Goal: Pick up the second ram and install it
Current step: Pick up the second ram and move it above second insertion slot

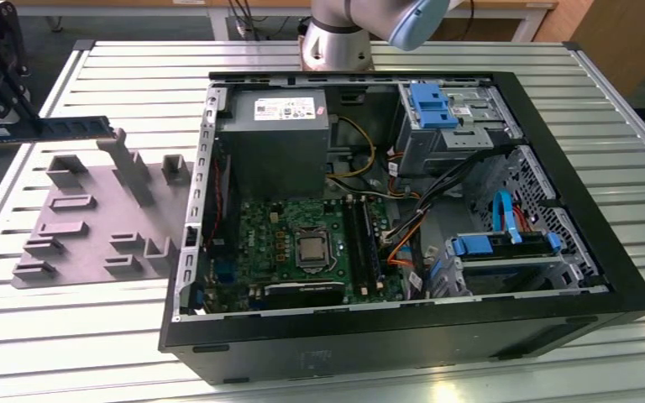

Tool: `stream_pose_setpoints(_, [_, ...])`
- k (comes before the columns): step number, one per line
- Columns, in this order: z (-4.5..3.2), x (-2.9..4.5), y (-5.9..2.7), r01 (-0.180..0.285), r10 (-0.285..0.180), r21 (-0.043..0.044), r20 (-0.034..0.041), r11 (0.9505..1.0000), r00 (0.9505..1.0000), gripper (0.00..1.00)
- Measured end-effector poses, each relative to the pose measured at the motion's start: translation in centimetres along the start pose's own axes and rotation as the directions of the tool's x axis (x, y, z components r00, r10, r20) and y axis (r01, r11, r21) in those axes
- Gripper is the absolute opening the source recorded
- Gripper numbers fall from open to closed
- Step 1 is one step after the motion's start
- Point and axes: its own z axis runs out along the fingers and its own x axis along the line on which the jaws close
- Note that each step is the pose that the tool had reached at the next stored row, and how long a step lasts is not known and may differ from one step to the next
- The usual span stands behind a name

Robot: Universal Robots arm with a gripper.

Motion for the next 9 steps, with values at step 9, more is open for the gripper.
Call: stream_pose_setpoints(9, [-0.01, 0.01, -0.48, 0.000, 0.000, -0.0001, 0.0000, 1.0000, 1.0000, 0.14])
